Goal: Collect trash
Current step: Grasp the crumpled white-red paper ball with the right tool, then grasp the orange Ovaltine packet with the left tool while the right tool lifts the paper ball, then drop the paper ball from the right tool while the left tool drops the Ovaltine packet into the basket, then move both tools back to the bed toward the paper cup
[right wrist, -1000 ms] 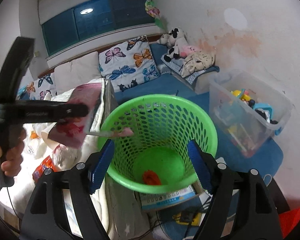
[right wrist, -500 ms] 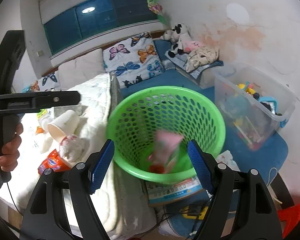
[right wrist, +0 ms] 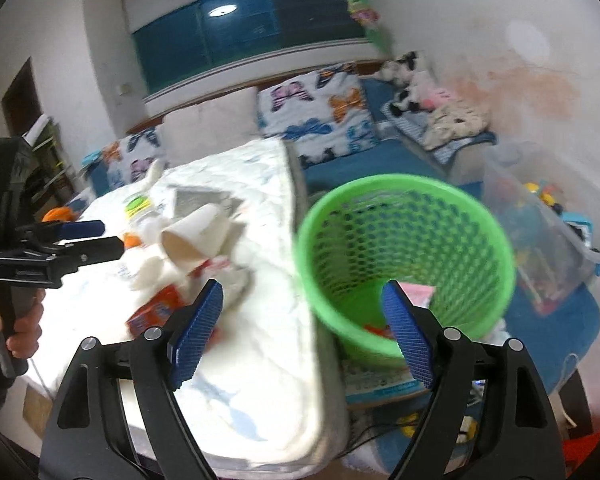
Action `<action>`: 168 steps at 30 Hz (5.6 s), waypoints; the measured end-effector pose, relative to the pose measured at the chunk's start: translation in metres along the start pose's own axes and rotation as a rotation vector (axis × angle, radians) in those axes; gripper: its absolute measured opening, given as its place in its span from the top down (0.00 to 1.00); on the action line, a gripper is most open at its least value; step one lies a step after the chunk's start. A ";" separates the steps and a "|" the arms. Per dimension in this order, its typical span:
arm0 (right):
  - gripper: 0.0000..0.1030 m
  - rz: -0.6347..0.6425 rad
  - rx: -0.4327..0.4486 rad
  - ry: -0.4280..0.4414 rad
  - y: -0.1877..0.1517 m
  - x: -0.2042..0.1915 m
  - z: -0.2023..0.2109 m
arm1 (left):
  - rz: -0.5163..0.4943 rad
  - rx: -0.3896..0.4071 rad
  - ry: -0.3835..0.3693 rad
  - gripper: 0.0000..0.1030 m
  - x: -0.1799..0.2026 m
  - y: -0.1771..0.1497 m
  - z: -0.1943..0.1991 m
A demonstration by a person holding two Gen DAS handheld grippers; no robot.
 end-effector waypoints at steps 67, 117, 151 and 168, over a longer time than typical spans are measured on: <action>0.47 0.030 -0.078 0.016 0.001 -0.021 -0.043 | 0.022 -0.140 -0.183 0.92 -0.004 -0.065 -0.044; 0.37 -0.047 -0.090 -0.175 0.011 0.085 -0.052 | -0.097 -0.044 -0.277 0.92 0.117 0.087 -0.104; 0.27 0.063 -0.015 -0.034 0.026 -0.024 -0.030 | 0.041 0.056 -0.053 0.21 0.007 0.034 -0.017; 0.21 0.166 -0.049 0.079 0.029 -0.093 -0.062 | 0.153 0.044 0.125 0.08 -0.063 -0.009 0.020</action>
Point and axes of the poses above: each gripper's, at about its wrist camera, not at the fingertips, and z roughly against the way its jaws point, x to its right, y to its top, the point moved 4 cm from there along -z, roughly the way its jaws point, and after that the axes turned 1 degree about -y, right-handed, at the moved point
